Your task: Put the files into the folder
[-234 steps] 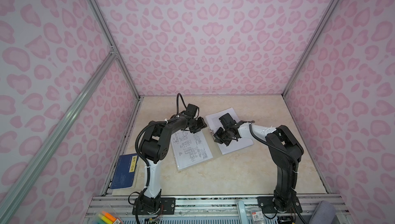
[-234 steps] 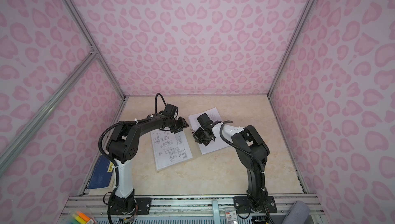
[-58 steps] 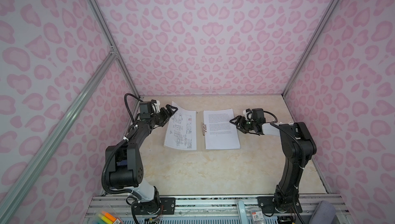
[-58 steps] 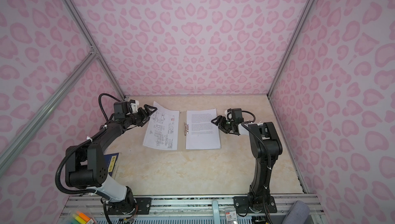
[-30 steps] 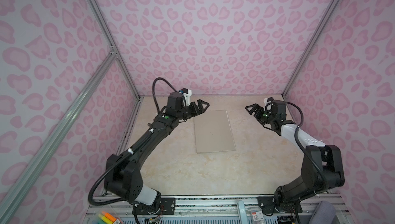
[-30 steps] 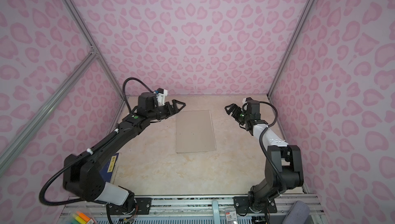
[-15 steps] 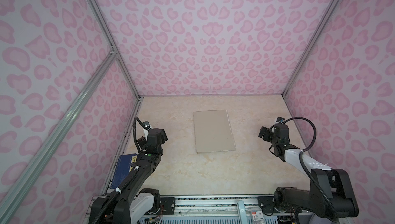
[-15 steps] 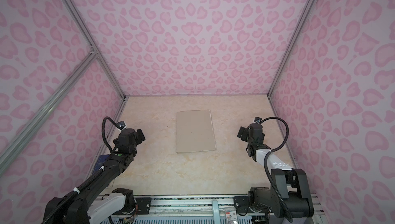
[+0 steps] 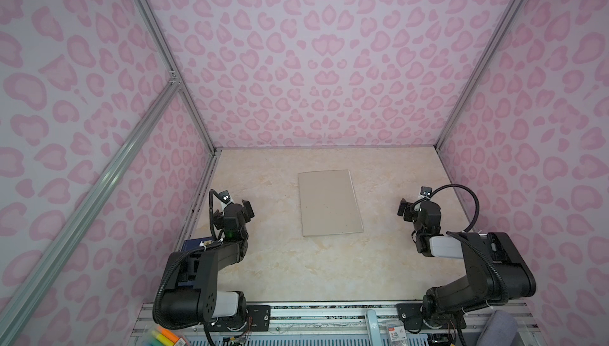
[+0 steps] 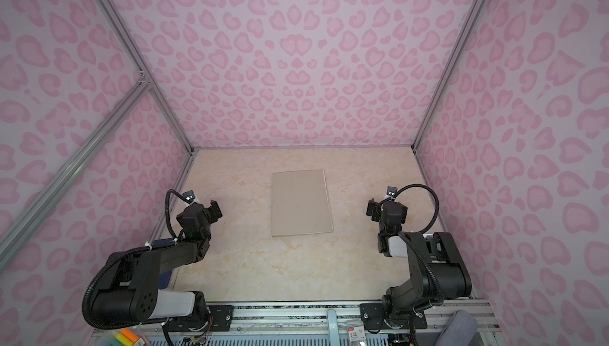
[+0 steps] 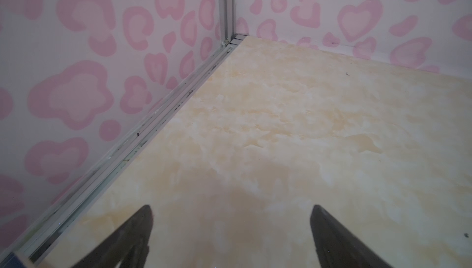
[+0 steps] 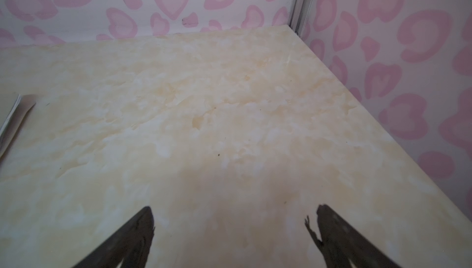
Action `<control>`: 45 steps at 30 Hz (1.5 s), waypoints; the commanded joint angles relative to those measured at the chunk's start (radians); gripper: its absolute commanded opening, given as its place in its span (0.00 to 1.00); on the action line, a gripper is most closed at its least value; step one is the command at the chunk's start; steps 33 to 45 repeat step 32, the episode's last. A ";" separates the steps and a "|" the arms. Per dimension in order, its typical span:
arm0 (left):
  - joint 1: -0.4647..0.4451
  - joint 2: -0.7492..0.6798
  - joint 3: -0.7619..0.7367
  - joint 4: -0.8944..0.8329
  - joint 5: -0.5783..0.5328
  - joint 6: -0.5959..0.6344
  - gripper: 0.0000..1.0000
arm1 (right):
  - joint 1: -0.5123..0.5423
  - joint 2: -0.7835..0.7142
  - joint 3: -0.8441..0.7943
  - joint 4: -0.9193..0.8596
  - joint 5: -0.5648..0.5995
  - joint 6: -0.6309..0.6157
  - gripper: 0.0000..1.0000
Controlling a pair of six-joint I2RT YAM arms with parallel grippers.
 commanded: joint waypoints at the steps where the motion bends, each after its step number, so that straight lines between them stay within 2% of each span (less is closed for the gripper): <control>1: 0.003 0.047 -0.030 0.230 0.135 0.054 0.96 | 0.007 0.021 -0.009 0.210 0.022 -0.026 1.00; 4: 0.007 0.044 -0.015 0.191 0.141 0.057 0.96 | 0.020 -0.010 0.041 0.061 0.004 -0.052 1.00; 7: 0.003 0.046 -0.021 0.213 0.135 0.062 0.97 | 0.020 0.006 0.021 0.129 0.004 -0.055 1.00; 10: -0.002 0.045 -0.021 0.211 0.128 0.066 0.98 | 0.022 -0.007 0.035 0.077 0.006 -0.053 1.00; 45: -0.005 0.049 -0.009 0.192 0.173 0.087 0.98 | 0.021 -0.006 0.033 0.081 0.007 -0.053 1.00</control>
